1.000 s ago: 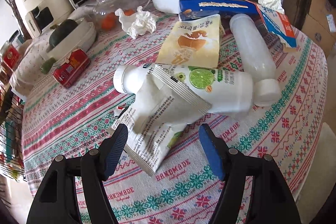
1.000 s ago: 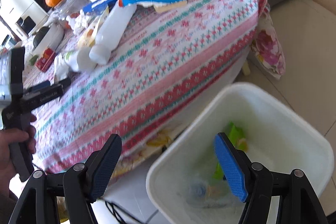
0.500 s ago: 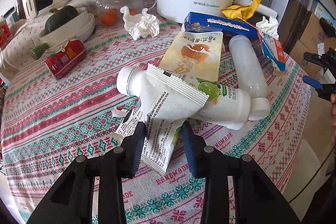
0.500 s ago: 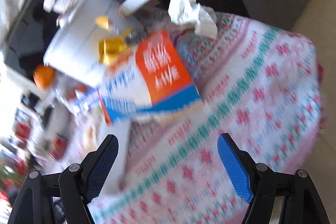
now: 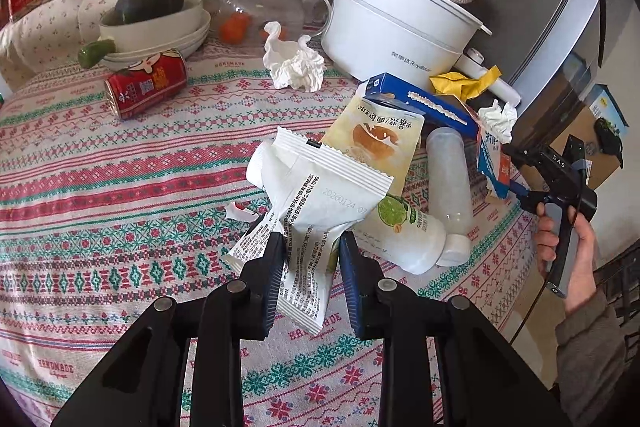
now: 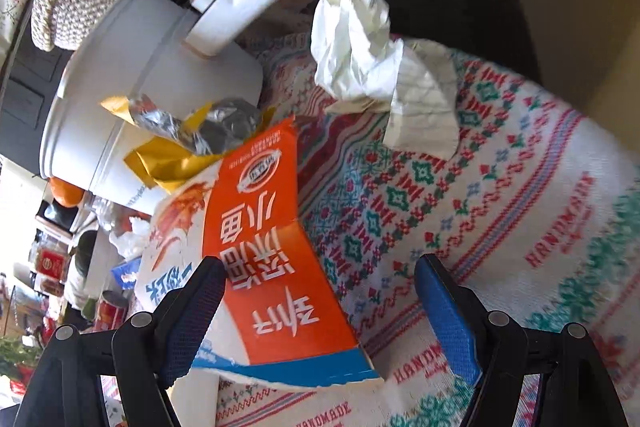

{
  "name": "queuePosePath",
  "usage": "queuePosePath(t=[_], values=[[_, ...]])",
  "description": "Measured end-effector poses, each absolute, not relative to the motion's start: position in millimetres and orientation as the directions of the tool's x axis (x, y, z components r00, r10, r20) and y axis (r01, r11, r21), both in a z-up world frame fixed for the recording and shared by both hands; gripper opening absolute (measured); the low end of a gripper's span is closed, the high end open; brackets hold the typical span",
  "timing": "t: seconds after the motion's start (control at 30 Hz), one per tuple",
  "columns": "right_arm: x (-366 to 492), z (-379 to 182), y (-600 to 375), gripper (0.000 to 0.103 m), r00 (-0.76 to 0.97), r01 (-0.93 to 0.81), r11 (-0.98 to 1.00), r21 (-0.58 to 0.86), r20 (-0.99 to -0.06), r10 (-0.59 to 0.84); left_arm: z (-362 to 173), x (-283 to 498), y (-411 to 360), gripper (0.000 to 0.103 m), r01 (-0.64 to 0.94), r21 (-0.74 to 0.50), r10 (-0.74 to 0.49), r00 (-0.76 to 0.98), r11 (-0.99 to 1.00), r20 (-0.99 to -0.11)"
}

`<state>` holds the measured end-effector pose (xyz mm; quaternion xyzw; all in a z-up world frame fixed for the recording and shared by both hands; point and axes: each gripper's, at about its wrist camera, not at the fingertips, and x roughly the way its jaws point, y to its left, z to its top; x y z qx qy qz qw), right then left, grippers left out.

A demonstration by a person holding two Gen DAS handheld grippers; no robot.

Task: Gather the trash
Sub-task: 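Grasp the white wrapper with the left tool while the right tool grasps the milk carton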

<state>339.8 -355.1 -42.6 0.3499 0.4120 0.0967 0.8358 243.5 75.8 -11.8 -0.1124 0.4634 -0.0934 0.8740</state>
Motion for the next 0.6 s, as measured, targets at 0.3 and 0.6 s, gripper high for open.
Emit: queuePosePath(t=[0.3, 0.6], values=[[333, -30, -319, 0.02, 0.626, -0.06, 0.69, 0.722, -0.511, 0.589, -11, 244, 70, 0.029, 0.075, -0.314, -0.302, 0.548, 0.947, -0.78], [290, 22, -278, 0.002, 0.653, -0.238, 0.623, 0.745, -0.352, 0.67, 0, 233, 78, 0.029, 0.077, -0.37, -0.345, 0.569, 0.926, -0.746]])
